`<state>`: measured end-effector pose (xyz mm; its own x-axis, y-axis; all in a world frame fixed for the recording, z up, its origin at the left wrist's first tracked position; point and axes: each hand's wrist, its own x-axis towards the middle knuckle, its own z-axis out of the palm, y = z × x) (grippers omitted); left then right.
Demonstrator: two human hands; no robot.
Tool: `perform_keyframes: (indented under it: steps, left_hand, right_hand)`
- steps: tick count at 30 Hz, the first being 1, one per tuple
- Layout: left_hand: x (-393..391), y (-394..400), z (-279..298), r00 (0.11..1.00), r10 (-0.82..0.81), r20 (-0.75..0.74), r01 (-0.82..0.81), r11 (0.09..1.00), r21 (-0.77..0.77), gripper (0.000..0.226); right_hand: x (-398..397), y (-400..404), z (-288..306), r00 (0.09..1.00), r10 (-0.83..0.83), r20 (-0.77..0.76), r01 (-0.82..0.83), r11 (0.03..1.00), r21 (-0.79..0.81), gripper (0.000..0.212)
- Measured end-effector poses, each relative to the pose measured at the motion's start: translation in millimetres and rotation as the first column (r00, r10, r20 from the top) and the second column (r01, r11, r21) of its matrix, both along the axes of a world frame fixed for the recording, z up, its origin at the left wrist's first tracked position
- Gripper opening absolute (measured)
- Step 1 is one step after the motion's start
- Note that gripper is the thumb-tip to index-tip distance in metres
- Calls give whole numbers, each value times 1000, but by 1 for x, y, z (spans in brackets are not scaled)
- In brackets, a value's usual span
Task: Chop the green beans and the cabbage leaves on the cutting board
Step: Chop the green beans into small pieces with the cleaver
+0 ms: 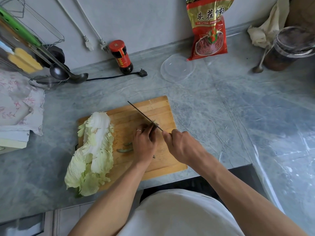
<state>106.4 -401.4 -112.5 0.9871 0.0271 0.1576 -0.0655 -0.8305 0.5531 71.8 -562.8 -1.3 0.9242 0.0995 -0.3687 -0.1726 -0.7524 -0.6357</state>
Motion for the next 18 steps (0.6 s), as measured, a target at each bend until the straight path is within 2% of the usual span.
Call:
perform_keyframes:
  steps: [9,14,18]
  left_hand:
    - [-3,-1,5,1000,7,-28,-7,1000,15,21]
    - [-7,1,12,998,25,64,-14,986,-165,11]
    - [-7,1,12,993,40,108,-17,978,-210,8]
  right_hand:
    - [-1,10,-17,999,12,-38,-13,1000,-28,54]
    - [2,7,-13,999,-27,-42,27,1000,11,53]
    - [11,-2,-8,996,-46,-72,51,996,71,50]
